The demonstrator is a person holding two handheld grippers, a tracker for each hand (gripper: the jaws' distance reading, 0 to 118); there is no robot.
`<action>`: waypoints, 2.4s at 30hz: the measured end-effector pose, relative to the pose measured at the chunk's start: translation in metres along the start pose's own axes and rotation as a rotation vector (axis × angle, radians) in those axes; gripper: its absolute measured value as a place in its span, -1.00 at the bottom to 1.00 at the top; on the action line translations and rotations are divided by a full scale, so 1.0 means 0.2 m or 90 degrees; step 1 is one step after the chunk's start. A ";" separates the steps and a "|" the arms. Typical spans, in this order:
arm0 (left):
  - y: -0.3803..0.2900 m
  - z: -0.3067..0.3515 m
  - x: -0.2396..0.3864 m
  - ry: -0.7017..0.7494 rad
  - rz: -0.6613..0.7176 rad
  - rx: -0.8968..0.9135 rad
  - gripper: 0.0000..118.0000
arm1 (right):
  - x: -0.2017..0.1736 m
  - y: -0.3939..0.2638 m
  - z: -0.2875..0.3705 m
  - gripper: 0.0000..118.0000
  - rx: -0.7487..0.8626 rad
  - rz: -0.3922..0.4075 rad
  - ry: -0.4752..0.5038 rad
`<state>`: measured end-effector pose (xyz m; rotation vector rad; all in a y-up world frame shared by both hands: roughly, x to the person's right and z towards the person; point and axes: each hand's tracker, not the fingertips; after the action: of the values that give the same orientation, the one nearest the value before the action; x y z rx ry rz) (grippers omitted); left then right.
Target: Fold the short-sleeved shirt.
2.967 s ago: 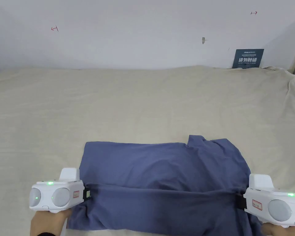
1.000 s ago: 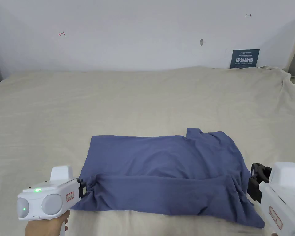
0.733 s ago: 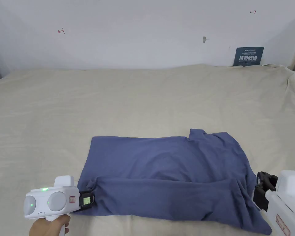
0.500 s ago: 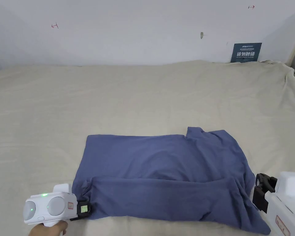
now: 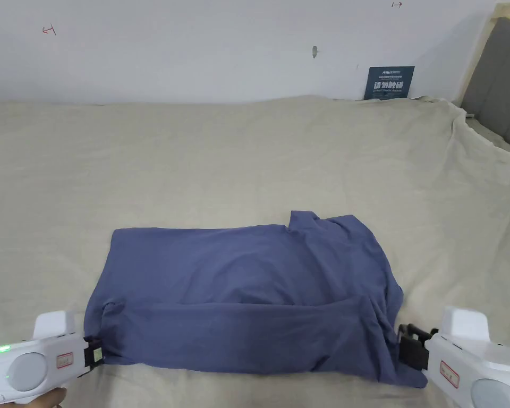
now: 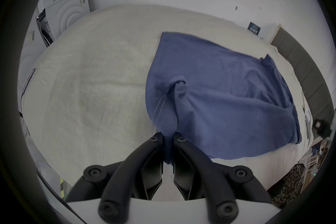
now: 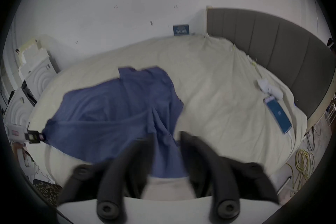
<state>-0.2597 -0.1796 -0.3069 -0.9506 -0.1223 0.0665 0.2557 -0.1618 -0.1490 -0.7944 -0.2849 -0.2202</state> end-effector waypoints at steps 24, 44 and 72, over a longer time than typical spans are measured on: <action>-0.02 0.02 -0.01 -0.011 0.026 0.001 -0.89 | 0.04 -0.16 -0.24 -0.92 -0.080 0.061 0.006; -0.23 0.21 -0.17 -0.032 0.059 0.002 -0.89 | 0.30 -0.11 0.07 -0.93 -0.026 0.029 0.002; -0.08 0.55 0.06 -0.027 0.035 0.157 0.56 | 0.15 0.11 0.38 0.37 0.102 0.052 0.010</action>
<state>-0.2623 -0.0979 -0.2292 -0.7063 -0.1236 0.1487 0.2782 -0.0948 -0.1036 -0.6445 -0.2510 -0.1248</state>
